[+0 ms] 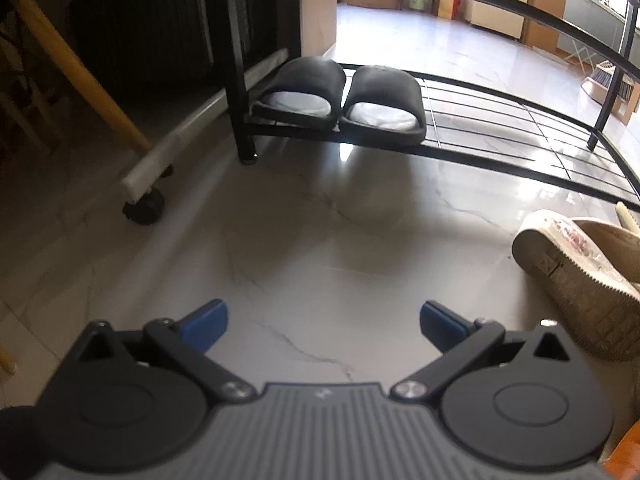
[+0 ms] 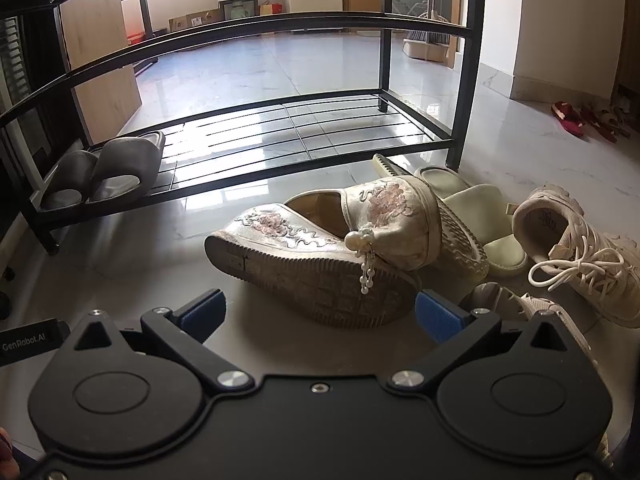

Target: Organize scattered shoes

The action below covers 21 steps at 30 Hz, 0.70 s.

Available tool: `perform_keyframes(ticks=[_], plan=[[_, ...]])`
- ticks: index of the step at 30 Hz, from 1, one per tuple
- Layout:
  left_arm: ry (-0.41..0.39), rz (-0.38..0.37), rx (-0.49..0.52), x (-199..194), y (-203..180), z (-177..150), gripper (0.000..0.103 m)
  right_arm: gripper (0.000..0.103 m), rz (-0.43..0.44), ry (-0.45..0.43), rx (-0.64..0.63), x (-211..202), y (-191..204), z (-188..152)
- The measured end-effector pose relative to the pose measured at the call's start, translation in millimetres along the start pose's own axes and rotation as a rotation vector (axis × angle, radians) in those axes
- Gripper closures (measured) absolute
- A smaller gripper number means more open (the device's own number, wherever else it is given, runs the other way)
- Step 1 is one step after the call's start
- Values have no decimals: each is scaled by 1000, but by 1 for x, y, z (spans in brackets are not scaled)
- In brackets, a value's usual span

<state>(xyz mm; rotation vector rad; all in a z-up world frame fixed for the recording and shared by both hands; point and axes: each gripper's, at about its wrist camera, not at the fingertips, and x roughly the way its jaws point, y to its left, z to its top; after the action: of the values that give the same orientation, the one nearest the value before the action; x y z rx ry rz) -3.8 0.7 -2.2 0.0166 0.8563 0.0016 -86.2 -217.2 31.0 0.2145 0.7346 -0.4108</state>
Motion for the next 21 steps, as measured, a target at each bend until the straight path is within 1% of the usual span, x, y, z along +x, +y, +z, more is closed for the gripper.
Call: perform_keyframes(ticks=[4,6,8,10,15,21], plan=[[-23,-5,2,-1,1,-5,1,0,0,0,-4,1,-1,0],[-34,-5,4,-1,1,-4,1,0,-13,-14,-14,0,2,-4],[-17,12,29,8,-8,-5,1,0,-22,-22,-21,-1,5,-8],[9,0,14,4,1,1,1,0,-14,-19,-28,0,4,-10],[11,2,16,1,1,4,1,0,16,-17,-62,0,9,-14],[15,3,9,2,2,2,1,0,16,-7,-51,0,7,-15]])
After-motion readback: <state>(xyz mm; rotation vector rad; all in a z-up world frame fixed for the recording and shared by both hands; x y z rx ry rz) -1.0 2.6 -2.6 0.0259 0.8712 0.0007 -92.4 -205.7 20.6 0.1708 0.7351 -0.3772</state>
